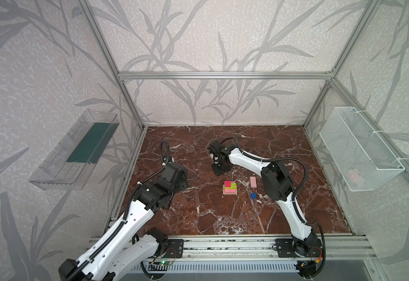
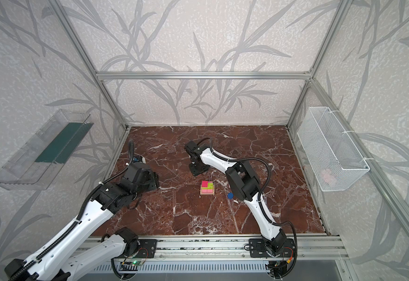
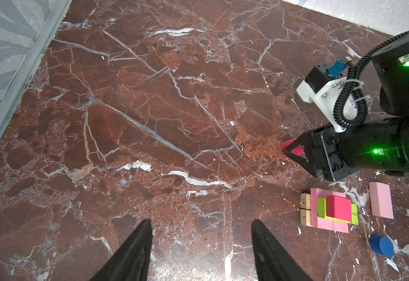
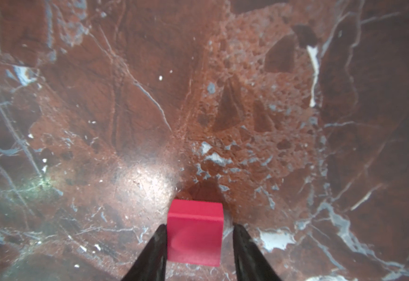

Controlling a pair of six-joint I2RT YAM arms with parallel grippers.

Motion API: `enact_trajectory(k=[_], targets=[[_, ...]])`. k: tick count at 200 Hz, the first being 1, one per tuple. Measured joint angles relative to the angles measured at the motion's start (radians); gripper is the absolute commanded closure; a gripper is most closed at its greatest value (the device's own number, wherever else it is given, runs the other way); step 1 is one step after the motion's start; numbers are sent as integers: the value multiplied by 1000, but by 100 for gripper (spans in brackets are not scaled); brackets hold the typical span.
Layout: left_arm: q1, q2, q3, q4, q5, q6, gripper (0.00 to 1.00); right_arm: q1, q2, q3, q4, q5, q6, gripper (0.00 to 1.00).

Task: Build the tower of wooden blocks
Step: 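Lower and close the right gripper on the magenta cube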

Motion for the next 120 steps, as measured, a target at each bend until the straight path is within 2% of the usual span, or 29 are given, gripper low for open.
enact_trajectory(k=[82, 120], targets=[[6, 0, 0, 0, 3, 0, 37, 6, 7, 21, -14, 0, -1, 71], [7, -3, -1, 0, 4, 0, 37, 6, 9, 21, -17, 0, 1, 74]])
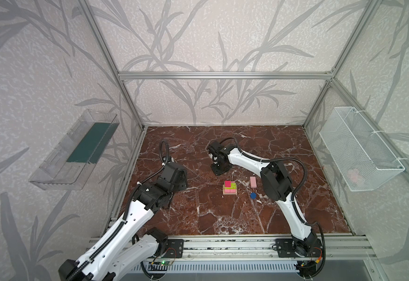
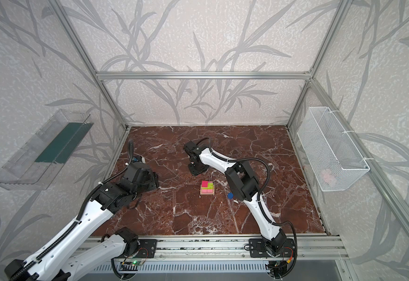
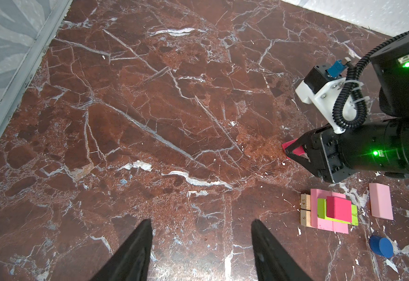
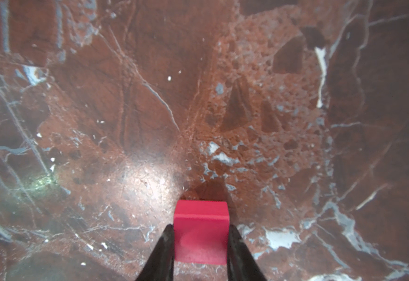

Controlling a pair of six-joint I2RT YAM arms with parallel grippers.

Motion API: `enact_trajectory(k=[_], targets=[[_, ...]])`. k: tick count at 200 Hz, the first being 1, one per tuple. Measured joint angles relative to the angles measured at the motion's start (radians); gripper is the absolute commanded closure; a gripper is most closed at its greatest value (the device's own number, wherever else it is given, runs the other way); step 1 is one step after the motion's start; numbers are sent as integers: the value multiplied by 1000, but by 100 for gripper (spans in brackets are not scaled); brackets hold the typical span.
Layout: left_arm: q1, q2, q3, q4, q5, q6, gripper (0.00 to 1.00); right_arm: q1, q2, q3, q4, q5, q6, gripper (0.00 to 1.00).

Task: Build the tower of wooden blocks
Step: 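Lower and close the right gripper on the magenta cube, then lift the magenta cube and carry it over the stack with the right gripper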

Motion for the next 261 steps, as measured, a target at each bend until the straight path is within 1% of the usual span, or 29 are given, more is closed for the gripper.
enact_trajectory(k=[45, 94, 133, 162, 195, 222, 261], targets=[[1, -4, -7, -1, 1, 0, 37, 0, 1, 6, -6, 0, 0, 77], [5, -4, -7, 0, 6, 0, 37, 0, -1, 13, -9, 0, 4, 78], [5, -4, -8, 4, 20, 0, 37, 0, -42, 15, -31, 0, 5, 78], [6, -3, -12, 10, 26, 0, 37, 0, -115, 15, -45, 1, 9, 78], [7, -2, -13, 22, 39, 0, 38, 0, -232, -8, -51, 3, 21, 78], [7, 3, -22, 32, 53, 1, 40, 0, -339, -88, -51, 10, 31, 79], [7, 30, -26, 52, 90, 2, 43, -1, -460, -253, -46, 24, 66, 78]])
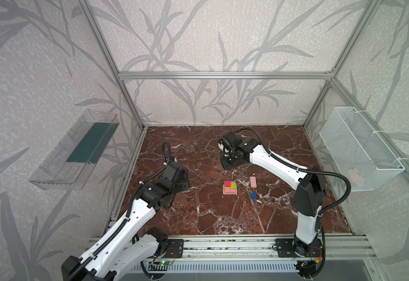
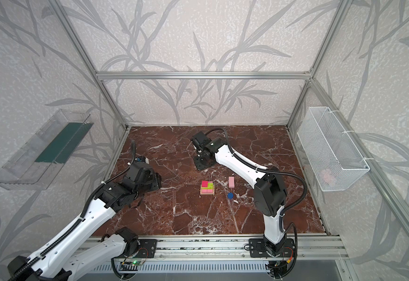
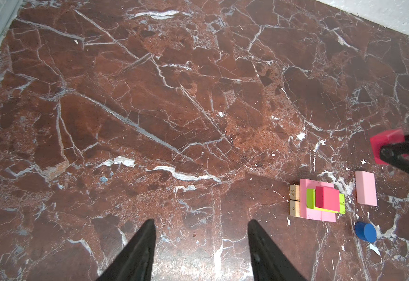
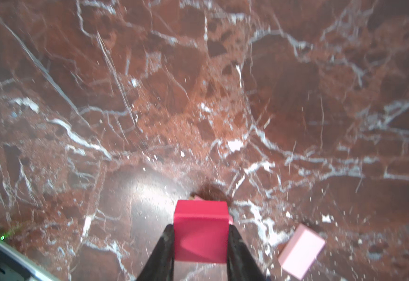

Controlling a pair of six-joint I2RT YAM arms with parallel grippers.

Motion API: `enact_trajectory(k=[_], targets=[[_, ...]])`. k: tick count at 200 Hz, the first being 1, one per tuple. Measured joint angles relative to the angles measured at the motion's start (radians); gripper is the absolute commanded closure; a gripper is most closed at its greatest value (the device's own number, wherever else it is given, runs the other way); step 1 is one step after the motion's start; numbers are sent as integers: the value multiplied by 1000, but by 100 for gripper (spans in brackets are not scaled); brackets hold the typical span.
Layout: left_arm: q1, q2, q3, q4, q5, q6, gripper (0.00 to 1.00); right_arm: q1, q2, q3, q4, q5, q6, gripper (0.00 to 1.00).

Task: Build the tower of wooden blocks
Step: 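Lift the magenta cube and carry it over the stack with the right gripper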

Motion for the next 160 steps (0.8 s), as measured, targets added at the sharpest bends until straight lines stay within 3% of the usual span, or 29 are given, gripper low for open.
enact_trajectory(k=[75, 160], targets=[[0, 49, -13, 75, 103, 14, 54, -5, -179, -278, 56, 3, 109, 78], [0, 103, -34, 150, 200, 12, 56, -5, -250, -465, 171, 1, 257, 80]])
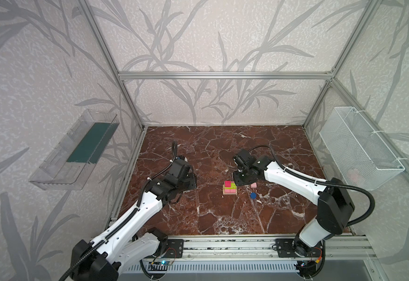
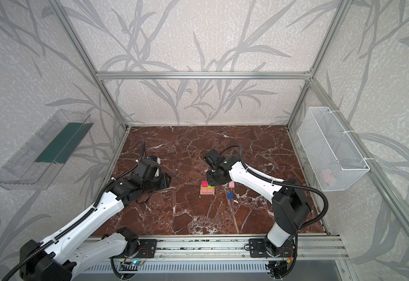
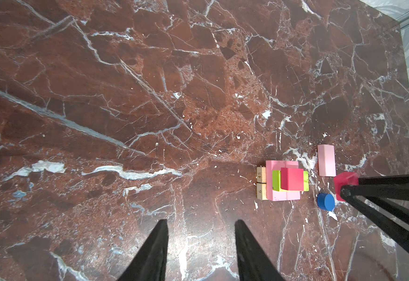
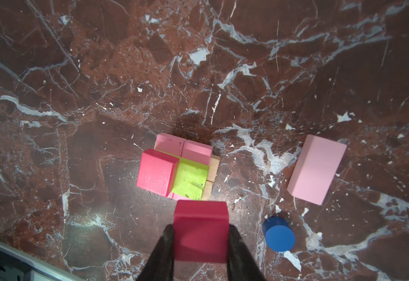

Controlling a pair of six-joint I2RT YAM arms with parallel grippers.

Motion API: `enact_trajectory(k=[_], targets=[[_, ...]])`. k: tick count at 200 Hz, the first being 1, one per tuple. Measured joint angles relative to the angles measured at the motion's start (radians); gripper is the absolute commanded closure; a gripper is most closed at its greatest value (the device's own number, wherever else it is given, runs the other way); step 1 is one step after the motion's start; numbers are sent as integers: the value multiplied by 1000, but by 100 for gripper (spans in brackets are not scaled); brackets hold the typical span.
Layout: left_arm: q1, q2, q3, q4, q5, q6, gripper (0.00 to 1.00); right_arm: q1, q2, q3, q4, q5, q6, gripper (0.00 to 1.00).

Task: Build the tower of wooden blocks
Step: 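Lift the magenta cube and carry it over the stack with the right gripper, then lower the magenta cube beside the other one on the lime-green block, open right gripper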

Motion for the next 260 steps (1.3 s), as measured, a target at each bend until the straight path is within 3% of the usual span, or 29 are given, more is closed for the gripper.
enact_trajectory(k=[89, 260], targets=[[0, 15, 0, 25, 32, -6, 56, 0, -2, -54, 81, -32, 100, 80], [0, 18, 0, 29, 43, -6, 57, 0, 47, -53, 108, -44, 126, 76]])
